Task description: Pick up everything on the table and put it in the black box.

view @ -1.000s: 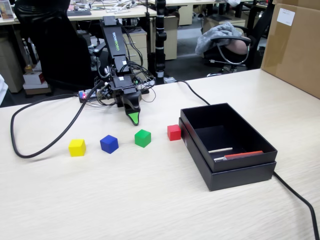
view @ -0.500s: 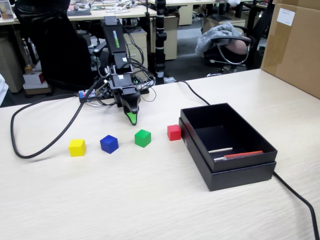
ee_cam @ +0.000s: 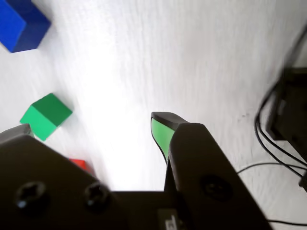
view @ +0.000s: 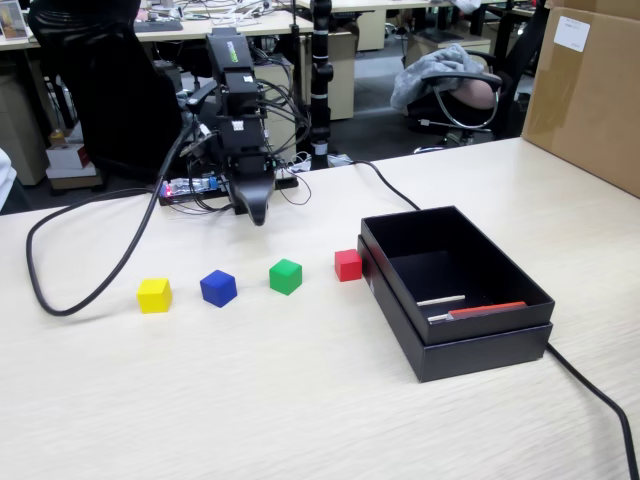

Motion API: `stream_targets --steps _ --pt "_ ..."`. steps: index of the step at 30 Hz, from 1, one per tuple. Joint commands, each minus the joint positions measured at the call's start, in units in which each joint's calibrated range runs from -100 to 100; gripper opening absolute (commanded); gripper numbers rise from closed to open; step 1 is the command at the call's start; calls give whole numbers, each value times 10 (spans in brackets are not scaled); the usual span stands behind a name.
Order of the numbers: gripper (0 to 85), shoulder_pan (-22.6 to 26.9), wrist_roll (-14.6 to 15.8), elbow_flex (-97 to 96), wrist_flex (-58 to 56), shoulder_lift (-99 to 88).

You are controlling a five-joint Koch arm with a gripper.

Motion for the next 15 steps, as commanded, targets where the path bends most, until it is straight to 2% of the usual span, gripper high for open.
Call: stream_targets --steps 1,4,10,15 --pt "476 -11 -3 114 -101 56" --pt "476 -29 -11 182 -147 119" --pt "476 -68 -30 303 -150 284" --pt "476 -117 -63 422 -150 461"
